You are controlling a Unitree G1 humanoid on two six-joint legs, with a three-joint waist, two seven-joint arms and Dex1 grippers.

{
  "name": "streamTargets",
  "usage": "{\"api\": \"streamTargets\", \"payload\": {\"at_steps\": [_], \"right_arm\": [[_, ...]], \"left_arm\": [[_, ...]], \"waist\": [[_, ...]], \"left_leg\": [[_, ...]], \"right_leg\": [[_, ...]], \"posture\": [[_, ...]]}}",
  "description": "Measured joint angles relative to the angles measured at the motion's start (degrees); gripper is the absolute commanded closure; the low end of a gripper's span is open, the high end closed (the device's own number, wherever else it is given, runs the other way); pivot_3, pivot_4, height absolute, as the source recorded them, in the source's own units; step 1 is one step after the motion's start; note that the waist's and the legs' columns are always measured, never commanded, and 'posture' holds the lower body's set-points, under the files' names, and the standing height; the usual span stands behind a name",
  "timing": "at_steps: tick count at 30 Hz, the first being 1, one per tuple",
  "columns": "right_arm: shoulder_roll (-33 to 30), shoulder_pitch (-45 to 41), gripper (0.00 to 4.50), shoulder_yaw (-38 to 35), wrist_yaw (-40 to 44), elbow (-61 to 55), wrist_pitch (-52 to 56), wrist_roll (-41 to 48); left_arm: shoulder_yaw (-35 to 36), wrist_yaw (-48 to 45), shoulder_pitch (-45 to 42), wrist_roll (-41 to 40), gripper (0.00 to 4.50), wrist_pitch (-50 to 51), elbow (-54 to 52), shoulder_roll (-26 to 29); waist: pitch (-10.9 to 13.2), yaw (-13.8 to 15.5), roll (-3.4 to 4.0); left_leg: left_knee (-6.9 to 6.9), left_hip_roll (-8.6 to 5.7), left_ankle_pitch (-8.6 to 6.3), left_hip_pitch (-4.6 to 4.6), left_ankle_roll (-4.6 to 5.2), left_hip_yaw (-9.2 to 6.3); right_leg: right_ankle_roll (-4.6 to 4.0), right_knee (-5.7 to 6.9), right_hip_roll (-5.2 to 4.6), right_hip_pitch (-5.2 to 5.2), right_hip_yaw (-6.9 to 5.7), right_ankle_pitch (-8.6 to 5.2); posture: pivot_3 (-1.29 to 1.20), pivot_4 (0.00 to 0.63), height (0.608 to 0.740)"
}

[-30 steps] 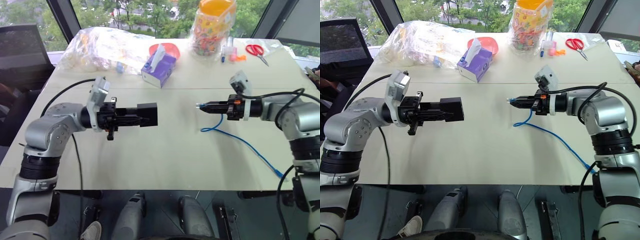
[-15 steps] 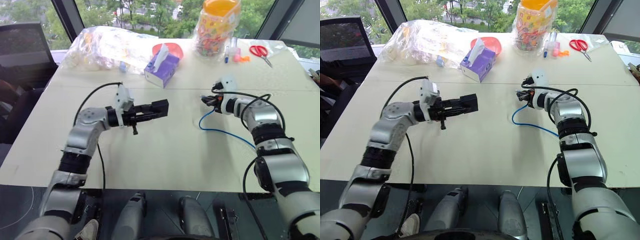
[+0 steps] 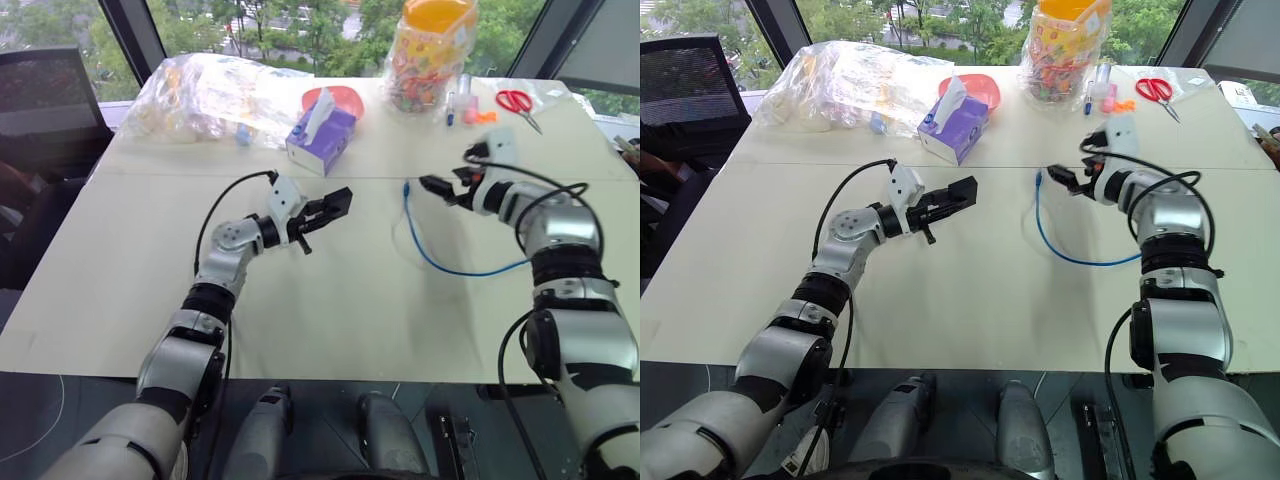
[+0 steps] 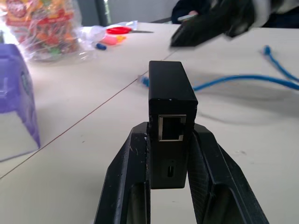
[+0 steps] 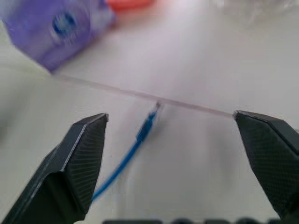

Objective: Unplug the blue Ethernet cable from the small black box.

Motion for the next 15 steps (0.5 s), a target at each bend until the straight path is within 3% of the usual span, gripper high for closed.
{"api": "streamTargets", "payload": {"at_steps": [7,9,15], "right_arm": [[0.9,16.4,0.05,-8.0,-4.9,-33.1,19.6,13.0],[1.6,18.6,0.0,-9.3,-6.9,-39.0,22.5,15.2],[3.9,24.2,0.0,-11.5,-11.8,-50.1,28.8,21.1]], "left_arm": [[0.4,3.3,-2.1,3.5,4.01,-5.8,11.4,-1.7],[0.8,3.5,-2.3,3.9,2.95,-6.7,12.6,-2.1],[1.6,3.4,-2.1,4.7,0.5,-7.8,14.4,-2.5]], "waist": [[0.0,0.0,0.01],[0.0,0.0,0.01],[-0.1,0.2,0.01]], "left_leg": [[0.14,-0.01,-0.01,0.01,0.02,-0.02],[0.18,0.0,0.01,0.07,0.05,-0.03],[0.22,-0.01,0.03,0.07,0.07,-0.04]], "right_leg": [[0.02,0.06,-0.01,0.04,0.0,0.01],[0.02,0.06,-0.01,0.15,-0.01,0.01],[0.02,0.06,-0.01,0.18,-0.01,0.02]], "posture": [[0.0,0.15,0.728],[0.0,0.15,0.728],[0.0,0.15,0.728]]}}
